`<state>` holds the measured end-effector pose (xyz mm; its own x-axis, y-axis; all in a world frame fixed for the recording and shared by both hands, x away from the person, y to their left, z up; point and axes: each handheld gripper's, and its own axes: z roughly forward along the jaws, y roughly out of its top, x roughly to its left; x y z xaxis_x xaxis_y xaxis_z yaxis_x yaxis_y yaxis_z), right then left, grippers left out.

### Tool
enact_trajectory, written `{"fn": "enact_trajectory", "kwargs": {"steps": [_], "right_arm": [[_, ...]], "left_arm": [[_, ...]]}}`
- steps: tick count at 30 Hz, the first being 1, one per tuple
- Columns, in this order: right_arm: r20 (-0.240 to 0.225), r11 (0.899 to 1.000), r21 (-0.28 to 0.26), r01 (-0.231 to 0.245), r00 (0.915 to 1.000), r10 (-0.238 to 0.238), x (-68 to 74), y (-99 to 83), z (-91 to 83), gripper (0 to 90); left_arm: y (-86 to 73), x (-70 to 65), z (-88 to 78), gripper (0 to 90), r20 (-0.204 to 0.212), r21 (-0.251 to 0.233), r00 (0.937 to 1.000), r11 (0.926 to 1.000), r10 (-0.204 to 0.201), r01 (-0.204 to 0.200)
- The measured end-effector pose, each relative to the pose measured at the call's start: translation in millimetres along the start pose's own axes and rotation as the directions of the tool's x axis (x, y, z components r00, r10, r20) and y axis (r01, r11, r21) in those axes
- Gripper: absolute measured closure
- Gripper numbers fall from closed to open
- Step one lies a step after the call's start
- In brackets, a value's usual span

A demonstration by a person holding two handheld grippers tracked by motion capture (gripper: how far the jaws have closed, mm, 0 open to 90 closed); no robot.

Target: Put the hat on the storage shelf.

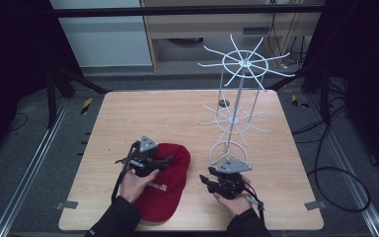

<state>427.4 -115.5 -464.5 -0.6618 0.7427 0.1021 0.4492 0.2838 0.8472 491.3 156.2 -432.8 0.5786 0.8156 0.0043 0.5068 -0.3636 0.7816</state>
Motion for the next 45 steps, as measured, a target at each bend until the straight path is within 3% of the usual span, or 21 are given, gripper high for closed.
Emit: {"fn": "enact_trajectory", "kwargs": {"steps": [2, 4, 6, 7, 8, 9, 11, 14, 20, 21, 23, 25, 28, 31, 36, 38, 41, 42, 43, 44, 45], "right_arm": [[0.011, 1.0, -0.003, 0.002, 0.9999, -0.002, -2.9, -2.7, -5.3, 51.0], [0.05, 1.0, -0.015, 0.001, 0.9987, 0.0, -13.0, -12.4, -24.1, 44.4], [0.073, 1.0, -0.021, -0.013, 0.9972, 0.015, -20.0, -17.9, -34.2, 41.0], [0.073, 1.0, -0.021, -0.013, 0.9972, 0.015, -20.0, -17.9, -34.2, 41.0], [0.103, 0.999, -0.037, -0.033, 0.994, 0.037, -30.7, -23.9, -44.9, 38.5], [0.103, 0.999, -0.037, -0.033, 0.994, 0.037, -30.7, -23.9, -44.9, 38.5], [0.126, 0.997, -0.046, -0.059, 0.9899, 0.065, -42.0, -29.2, -52.6, 35.9], [0.144, 0.997, -0.041, -0.072, 0.9865, 0.078, -47.9, -31.6, -54.7, 35.4], [0.167, 0.996, -0.043, -0.074, 0.9826, 0.08, -54.1, -33.6, -57.2, 35.9], [0.173, 0.996, -0.051, -0.08, 0.981, 0.087, -56.8, -34.3, -59.8, 36.3], [0.181, 0.995, -0.058, -0.084, 0.9791, 0.093, -59.0, -34.9, -62.0, 36.3], [0.19, 0.994, -0.061, -0.091, 0.9765, 0.101, -62.7, -36.5, -65.0, 36.3], [0.203, 0.992, -0.067, -0.102, 0.9725, 0.114, -66.8, -38.6, -67.9, 36.2], [0.217, 0.992, -0.076, -0.103, 0.9691, 0.117, -71.3, -40.5, -69.9, 35.8], [0.233, 0.991, -0.082, -0.109, 0.9642, 0.126, -76.7, -42.3, -71.7, 35.6], [0.237, 0.99, -0.085, -0.112, 0.963, 0.129, -77.6, -42.6, -71.9, 35.5], [0.248, 0.989, -0.089, -0.115, 0.9595, 0.134, -81.5, -43.5, -72.7, 35.4], [0.248, 0.989, -0.089, -0.115, 0.9595, 0.134, -81.5, -43.5, -72.7, 35.4], [0.252, 0.988, -0.095, -0.119, 0.9576, 0.14, -82.3, -43.3, -73.0, 35.3], [0.252, 0.988, -0.095, -0.119, 0.9576, 0.14, -82.3, -43.3, -73.0, 35.3], [0.256, 0.988, -0.099, -0.12, 0.9564, 0.142, -83.2, -43.1, -73.4, 35.2]], "left_arm": [[3.0, -3.1, 5.8, 28.2, -0.016, 0.012, 0.9998, 0.9999, 0.009, -0.009], [7.6, -6.8, 25.1, 26.5, -0.047, 0.058, 0.9989, 0.9983, 0.004, -0.001], [7.9, -6.9, 31.4, 25.8, -0.059, 0.07, 0.9982, 0.9975, -0.004, 0.008], [7.2, -6.2, 38.4, 25.8, -0.07, 0.092, 0.9975, 0.9956, -0.011, 0.018], [4.6, -4.9, 49.7, 26.0, -0.067, 0.133, 0.9972, 0.9903, -0.032, 0.041], [4.6, -4.9, 49.7, 26.3, -0.067, 0.133, 0.9972, 0.9903, -0.032, 0.041], [-0.8, -3.1, 63.0, 28.8, -0.072, 0.195, 0.9966, 0.9792, -0.041, 0.054], [-3.1, 0.7, 67.9, 38.5, -0.058, 0.21, 0.9951, 0.9735, -0.08, 0.09], [-4.0, 6.8, 64.8, 70.6, -0.022, 0.219, 0.9899, 0.9653, -0.14, 0.142], [-4.7, 8.2, 56.6, 77.0, 0.007, 0.198, 0.9898, 0.9704, -0.142, 0.138], [-3.9, 7.8, 45.1, 78.8, 0.046, 0.165, 0.9899, 0.9784, -0.135, 0.125], [-1.3, 7.0, 24.9, 79.4, 0.09, 0.097, 0.9894, 0.9897, -0.114, 0.106], [2.9, 9.4, -3.7, 79.3, 0.153, 0.015, 0.985, 0.9969, -0.079, 0.077], [6.4, 15.5, -34.0, 78.9, 0.213, -0.051, 0.9762, 0.9972, -0.042, 0.054], [9.0, 26.5, -77.0, 78.7, 0.255, -0.173, 0.967, 0.9841, 0.004, 0.042], [9.9, 28.1, -84.1, 78.7, 0.259, -0.193, 0.9658, 0.9801, 0.006, 0.045], [18.6, 30.2, -109.7, 78.8, 0.255, -0.275, 0.9649, 0.9612, 0.061, 0.012], [18.6, 30.2, -109.7, 78.9, 0.255, -0.275, 0.9649, 0.9612, 0.061, 0.012], [23.5, 29.4, -118.9, 79.0, 0.249, -0.318, 0.9636, 0.948, 0.097, -0.013], [23.5, 29.4, -118.9, 79.0, 0.249, -0.318, 0.9636, 0.948, 0.097, -0.013], [29.3, 28.0, -127.9, 79.2, 0.236, -0.358, 0.9634, 0.9332, 0.126, -0.035]]}}
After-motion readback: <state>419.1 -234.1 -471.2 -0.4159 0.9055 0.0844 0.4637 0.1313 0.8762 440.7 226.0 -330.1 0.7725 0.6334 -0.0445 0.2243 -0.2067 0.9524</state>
